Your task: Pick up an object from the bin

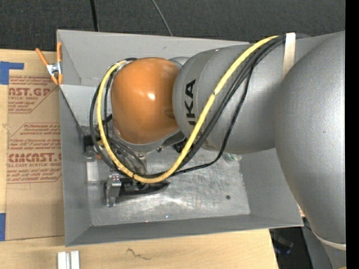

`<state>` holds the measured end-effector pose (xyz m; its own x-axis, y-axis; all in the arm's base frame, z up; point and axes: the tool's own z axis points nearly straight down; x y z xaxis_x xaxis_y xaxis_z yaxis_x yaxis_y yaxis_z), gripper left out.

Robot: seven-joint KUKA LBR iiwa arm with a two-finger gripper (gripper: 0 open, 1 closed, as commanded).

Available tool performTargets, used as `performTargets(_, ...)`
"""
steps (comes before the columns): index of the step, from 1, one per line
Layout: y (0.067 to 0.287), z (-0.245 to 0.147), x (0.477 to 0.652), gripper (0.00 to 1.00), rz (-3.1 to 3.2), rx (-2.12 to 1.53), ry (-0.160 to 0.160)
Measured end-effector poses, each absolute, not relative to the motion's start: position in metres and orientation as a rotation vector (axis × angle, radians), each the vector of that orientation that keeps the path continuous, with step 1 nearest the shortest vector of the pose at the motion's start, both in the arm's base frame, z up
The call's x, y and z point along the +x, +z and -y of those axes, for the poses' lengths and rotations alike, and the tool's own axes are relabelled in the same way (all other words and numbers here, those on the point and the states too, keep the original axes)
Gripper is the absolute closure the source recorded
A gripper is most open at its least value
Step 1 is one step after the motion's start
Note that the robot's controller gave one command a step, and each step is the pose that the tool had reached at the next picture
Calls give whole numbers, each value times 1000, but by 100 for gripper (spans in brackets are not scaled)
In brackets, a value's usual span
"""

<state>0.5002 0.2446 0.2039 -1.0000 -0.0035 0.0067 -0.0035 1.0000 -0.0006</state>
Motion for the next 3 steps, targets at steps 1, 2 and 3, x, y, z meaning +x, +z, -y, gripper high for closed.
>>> performTargets(1,208,-244,502,0,3142,1,-2)
performTargets(2,177,-219,491,0,3145,147,-7)
performTargets(3,172,-184,486,0,3132,135,2)
